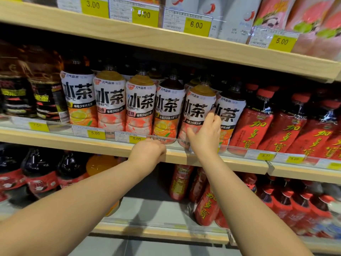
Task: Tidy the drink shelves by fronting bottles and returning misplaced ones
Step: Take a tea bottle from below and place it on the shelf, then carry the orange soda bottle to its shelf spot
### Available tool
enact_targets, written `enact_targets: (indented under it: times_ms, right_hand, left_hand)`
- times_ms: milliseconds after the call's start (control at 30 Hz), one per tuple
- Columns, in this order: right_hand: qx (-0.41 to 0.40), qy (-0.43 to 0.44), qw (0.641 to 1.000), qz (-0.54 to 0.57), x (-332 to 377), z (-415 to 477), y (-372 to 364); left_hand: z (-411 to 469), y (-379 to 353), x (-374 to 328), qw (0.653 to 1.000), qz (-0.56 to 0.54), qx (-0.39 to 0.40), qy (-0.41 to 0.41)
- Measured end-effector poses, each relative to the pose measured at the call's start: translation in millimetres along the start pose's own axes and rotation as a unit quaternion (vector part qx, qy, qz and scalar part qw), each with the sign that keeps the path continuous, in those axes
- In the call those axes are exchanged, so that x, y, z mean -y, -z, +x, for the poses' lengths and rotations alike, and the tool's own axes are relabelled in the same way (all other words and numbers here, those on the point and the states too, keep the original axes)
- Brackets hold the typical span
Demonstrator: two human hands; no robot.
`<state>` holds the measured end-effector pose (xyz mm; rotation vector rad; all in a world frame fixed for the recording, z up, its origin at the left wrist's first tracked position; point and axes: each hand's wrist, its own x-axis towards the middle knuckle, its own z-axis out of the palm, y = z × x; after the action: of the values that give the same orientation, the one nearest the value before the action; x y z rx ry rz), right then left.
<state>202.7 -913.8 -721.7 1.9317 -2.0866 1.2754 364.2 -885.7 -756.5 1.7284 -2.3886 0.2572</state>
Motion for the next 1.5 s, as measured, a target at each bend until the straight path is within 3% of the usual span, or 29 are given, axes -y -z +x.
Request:
enact_targets:
  times_ms: [100,167,300,367,500,633,700,800,933,1100,1267,1333,1500]
  right_hand:
    - [0.016,0.051,0.999,0.005,-6.9,-15.8,2.6]
    - [0.023,0.095,0.995,0.007,-9.7,-30.9,-1.9]
    - [0.073,0.174,0.982,-0.01,-10.0,-67.7,-27.7]
    - [0.094,0.215,0.972,-0.033,-8.0,-86.1,-44.1]
    - [0.106,0.274,0.947,-0.129,-5.6,-111.0,-77.6]
    - [0.057,0.285,0.946,-0.146,-9.6,-117.6,-96.8]
    - [0.031,0.292,0.947,-0.129,-12.9,-119.2,-103.8]
    - [-0.007,0.353,0.932,-0.077,-18.3,-121.2,-115.3]
    - [-0.027,0.41,0.912,0.005,-27.5,-133.2,-149.7]
    - [0.064,0.375,0.924,0.03,-29.7,-165.6,-213.2]
    - [0.252,0.183,0.947,0.085,-40.0,-193.0,-268.1]
    - [0.312,0.116,0.936,0.113,-43.0,-198.9,-284.7]
    - [0.422,0.022,0.879,0.222,-32.3,-202.3,-312.7]
  left_hand:
    - [-19.5,-13.9,17.8,0.997,-0.069,-0.01,-0.035]
    - [-38.3,-22.4,28.7,0.998,-0.034,0.008,-0.047]
    - [-73.1,-37.3,53.6,0.997,-0.018,-0.063,0.051]
    - [-82.7,-42.3,65.9,0.993,-0.012,-0.057,0.101]
    - [-88.9,-54.0,74.1,0.995,-0.015,-0.027,0.092]
    - [-87.3,-66.5,68.1,0.991,-0.046,-0.079,0.102]
    - [-91.3,-80.7,63.4,0.975,-0.106,-0.128,0.146]
    - [-105.4,-109.9,65.9,0.924,-0.21,-0.19,0.258]
    - [-128.9,-148.2,94.2,0.866,-0.297,-0.201,0.349]
    - [-122.0,-180.9,107.1,0.804,-0.383,-0.217,0.401]
    - [-109.6,-206.8,115.8,0.742,-0.47,-0.283,0.386]
    - [-110.2,-214.0,123.5,0.737,-0.472,-0.286,0.391]
    - [-111.3,-216.6,135.3,0.767,-0.439,-0.278,0.377]
